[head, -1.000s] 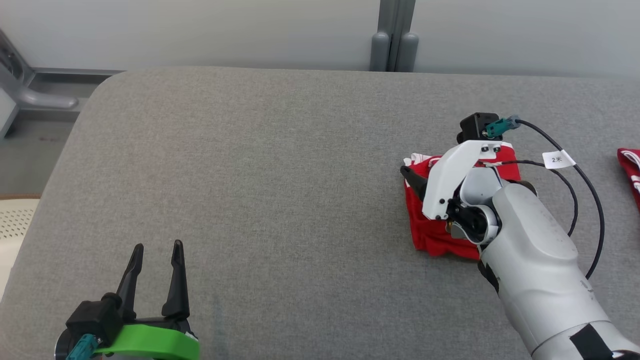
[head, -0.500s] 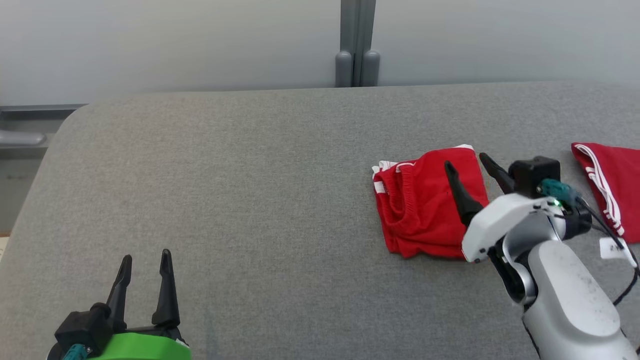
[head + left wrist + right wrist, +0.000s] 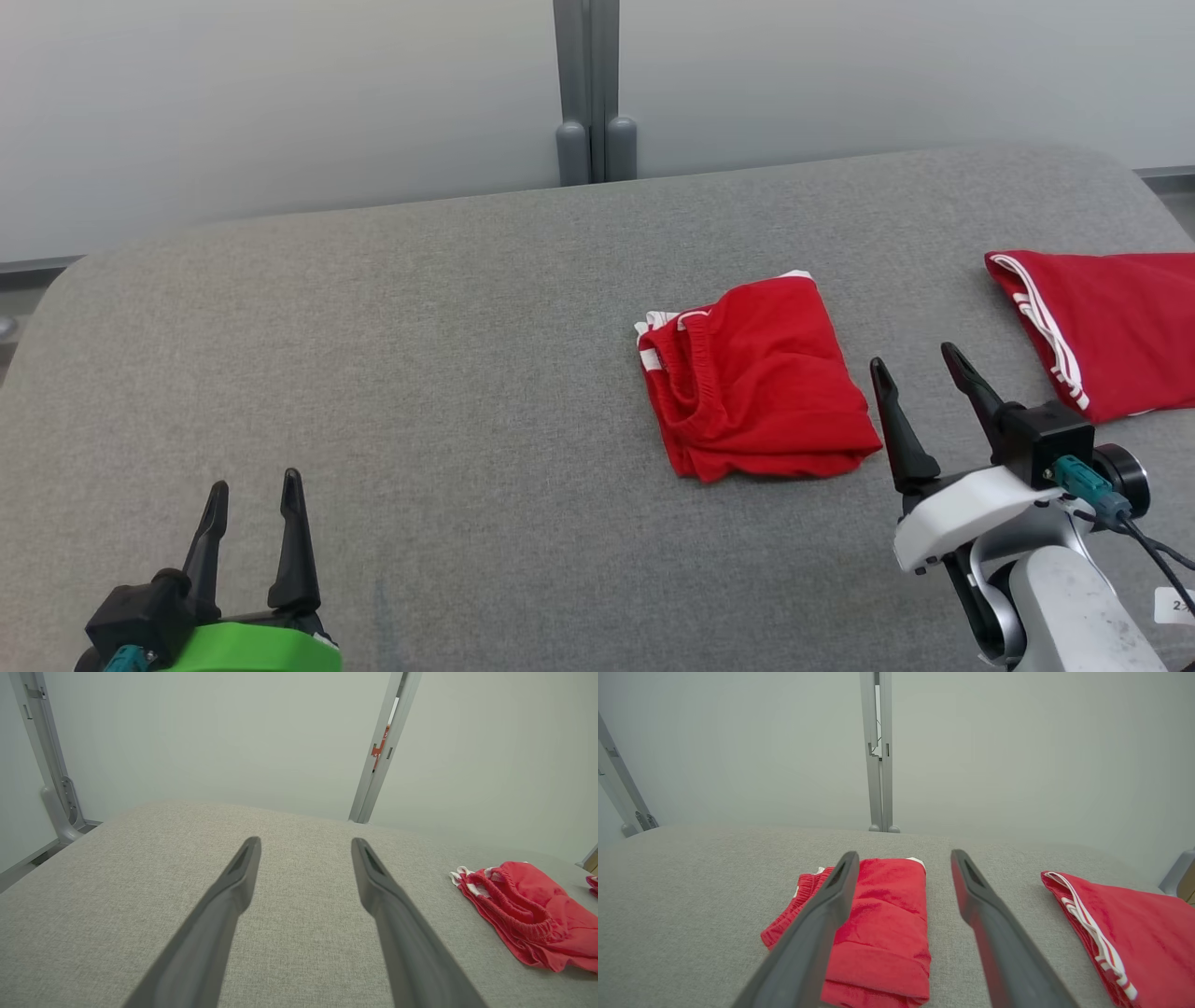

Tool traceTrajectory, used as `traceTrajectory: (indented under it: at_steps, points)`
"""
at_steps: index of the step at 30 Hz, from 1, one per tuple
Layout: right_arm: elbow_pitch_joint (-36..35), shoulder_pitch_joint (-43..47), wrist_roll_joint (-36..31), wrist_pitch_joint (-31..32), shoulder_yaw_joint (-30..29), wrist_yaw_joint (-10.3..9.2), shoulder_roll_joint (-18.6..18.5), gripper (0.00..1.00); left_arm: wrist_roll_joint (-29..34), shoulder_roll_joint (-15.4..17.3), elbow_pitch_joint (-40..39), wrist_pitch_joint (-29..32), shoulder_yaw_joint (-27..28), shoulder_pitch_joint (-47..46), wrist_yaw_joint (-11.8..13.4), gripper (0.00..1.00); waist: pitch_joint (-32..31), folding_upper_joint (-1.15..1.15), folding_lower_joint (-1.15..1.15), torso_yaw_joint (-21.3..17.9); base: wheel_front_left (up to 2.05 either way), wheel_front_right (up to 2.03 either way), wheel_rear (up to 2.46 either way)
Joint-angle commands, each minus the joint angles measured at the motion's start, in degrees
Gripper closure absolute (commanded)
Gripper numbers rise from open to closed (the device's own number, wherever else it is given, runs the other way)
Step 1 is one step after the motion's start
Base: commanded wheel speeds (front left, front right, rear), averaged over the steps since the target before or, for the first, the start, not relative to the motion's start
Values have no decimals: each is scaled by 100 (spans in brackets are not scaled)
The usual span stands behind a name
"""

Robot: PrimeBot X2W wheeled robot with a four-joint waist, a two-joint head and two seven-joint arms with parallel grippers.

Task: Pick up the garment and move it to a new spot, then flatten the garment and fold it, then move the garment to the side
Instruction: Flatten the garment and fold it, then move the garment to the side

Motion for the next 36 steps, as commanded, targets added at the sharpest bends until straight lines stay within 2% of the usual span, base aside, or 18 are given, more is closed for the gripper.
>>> traceTrajectory:
  at_steps: [1,15,36]
  points:
    - [-57,97,-71,-88,-45,-7,-15,0,-20,59,11,1,32,28,20,0,-43,0,0,-68,0,0,0]
    - [-118,369,-266,-110,-240,-7,74,0,47,53,100,2,-7,122,10,0,-159,0,0,-101,0,0,0]
    - [-76,437,-178,-12,-226,-7,124,0,207,47,-87,2,-20,205,-7,0,-208,0,0,-27,0,0,0]
